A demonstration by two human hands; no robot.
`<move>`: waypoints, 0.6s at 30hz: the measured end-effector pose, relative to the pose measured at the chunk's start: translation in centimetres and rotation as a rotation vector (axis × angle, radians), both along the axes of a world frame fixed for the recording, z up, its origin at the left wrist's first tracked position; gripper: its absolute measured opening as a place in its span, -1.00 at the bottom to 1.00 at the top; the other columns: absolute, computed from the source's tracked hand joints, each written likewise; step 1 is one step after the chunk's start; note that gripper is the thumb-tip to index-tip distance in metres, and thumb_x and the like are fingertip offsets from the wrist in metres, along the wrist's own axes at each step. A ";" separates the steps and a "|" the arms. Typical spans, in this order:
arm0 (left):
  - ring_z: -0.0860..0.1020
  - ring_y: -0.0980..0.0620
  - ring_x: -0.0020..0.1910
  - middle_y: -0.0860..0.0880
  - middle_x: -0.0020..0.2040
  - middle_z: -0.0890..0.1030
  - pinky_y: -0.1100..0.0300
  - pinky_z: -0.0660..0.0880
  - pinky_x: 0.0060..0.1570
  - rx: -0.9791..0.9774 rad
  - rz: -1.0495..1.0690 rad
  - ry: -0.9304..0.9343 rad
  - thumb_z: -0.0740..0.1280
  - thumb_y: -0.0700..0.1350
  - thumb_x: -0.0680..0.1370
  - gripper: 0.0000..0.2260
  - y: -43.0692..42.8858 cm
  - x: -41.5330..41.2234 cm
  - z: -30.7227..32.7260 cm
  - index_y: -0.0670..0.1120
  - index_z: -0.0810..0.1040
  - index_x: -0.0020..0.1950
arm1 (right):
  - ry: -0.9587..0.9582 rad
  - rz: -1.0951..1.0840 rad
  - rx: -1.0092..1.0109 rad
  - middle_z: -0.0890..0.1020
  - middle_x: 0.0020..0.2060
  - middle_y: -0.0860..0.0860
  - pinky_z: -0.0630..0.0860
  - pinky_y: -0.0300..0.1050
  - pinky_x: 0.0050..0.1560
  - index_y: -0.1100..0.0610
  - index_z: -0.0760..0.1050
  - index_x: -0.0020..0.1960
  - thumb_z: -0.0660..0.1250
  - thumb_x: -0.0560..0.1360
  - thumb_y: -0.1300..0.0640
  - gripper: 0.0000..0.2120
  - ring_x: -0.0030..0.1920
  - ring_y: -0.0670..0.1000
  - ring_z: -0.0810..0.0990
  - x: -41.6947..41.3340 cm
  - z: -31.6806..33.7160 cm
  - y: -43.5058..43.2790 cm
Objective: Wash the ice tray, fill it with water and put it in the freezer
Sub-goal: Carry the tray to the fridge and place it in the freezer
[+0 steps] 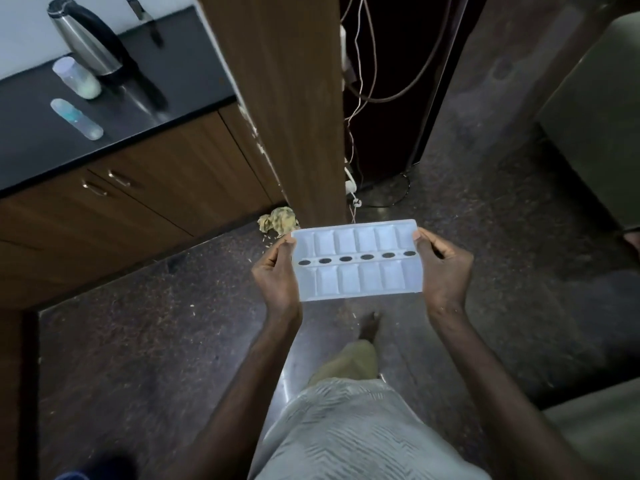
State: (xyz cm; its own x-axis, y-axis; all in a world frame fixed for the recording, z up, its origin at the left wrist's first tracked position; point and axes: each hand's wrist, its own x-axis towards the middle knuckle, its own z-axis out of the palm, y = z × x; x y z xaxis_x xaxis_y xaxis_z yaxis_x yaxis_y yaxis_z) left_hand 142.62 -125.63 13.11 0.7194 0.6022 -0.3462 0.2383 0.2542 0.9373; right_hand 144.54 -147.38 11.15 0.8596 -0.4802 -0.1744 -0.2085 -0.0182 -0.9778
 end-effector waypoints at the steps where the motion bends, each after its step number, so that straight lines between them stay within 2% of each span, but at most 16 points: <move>1: 0.67 -0.11 -0.20 -0.16 -0.16 0.70 0.06 0.60 -0.26 -0.002 0.003 0.002 0.38 -0.19 0.64 -0.83 -1.0 1.0 -0.4 -0.25 0.74 0.00 | -0.002 0.001 0.000 0.76 0.01 -0.08 0.66 -0.06 0.18 0.17 0.71 0.18 0.46 0.58 0.13 -0.78 0.05 -0.12 0.73 0.8 -0.2 -1.1; 6: 0.72 -0.14 -0.15 -0.18 -0.07 0.76 -0.01 0.65 -0.21 -0.004 0.026 0.023 0.41 -0.16 0.61 -0.83 -6.5 6.7 -2.8 -0.23 0.75 0.06 | 0.001 -0.003 -0.015 0.76 -0.01 -0.08 0.67 -0.05 0.15 0.17 0.71 0.18 0.46 0.58 0.13 -0.78 0.03 -0.12 0.74 6.2 -1.0 -6.8; 8: 0.73 -0.20 -0.04 -0.20 -0.01 0.76 -0.13 0.69 -0.04 -0.019 0.042 0.015 0.43 -0.13 0.59 -0.83 -8.8 9.3 -3.5 -0.17 0.76 0.07 | 0.018 -0.002 -0.018 0.76 0.00 -0.08 0.68 -0.04 0.12 0.16 0.71 0.18 0.46 0.57 0.11 -0.78 0.03 -0.11 0.74 8.7 -1.5 -9.2; 10: 0.71 -0.18 -0.01 -0.19 0.01 0.76 -0.27 0.66 0.08 -0.005 0.062 0.011 0.46 -0.08 0.55 -0.84 -11.1 11.8 -3.9 -0.12 0.78 0.03 | 0.036 0.015 -0.024 0.76 0.01 -0.08 0.69 -0.07 0.09 0.15 0.71 0.20 0.46 0.58 0.10 -0.77 0.02 -0.12 0.74 11.1 -1.6 -11.4; 14: 0.69 -0.13 -0.09 -0.11 -0.09 0.73 -0.17 0.64 -0.01 -0.013 0.067 0.009 0.44 -0.11 0.58 -0.84 -15.5 15.6 -3.7 -0.17 0.77 -0.01 | 0.063 0.030 -0.035 0.76 0.00 -0.08 0.70 -0.02 0.06 0.12 0.71 0.20 0.45 0.59 0.10 -0.78 -0.01 -0.10 0.75 15.6 -1.0 -15.8; 16: 0.71 -0.23 0.07 -0.16 0.02 0.75 -0.27 0.64 0.12 -0.010 0.055 0.007 0.45 -0.05 0.55 -0.81 -17.5 17.7 -3.7 -0.14 0.77 0.03 | 0.074 0.040 -0.043 0.76 0.00 -0.08 0.71 0.03 0.05 0.11 0.70 0.20 0.45 0.59 0.09 -0.77 -0.02 -0.08 0.75 17.9 -0.9 -17.8; 18: 0.71 -0.20 0.10 -0.16 0.05 0.75 -0.23 0.63 0.17 -0.011 0.057 0.004 0.46 -0.06 0.56 -0.82 -19.3 19.7 -3.8 -0.13 0.78 0.03 | 0.083 0.048 -0.037 0.76 0.00 -0.09 0.71 0.06 0.06 0.11 0.70 0.21 0.45 0.58 0.07 -0.76 -0.01 -0.08 0.75 20.0 -0.9 -19.7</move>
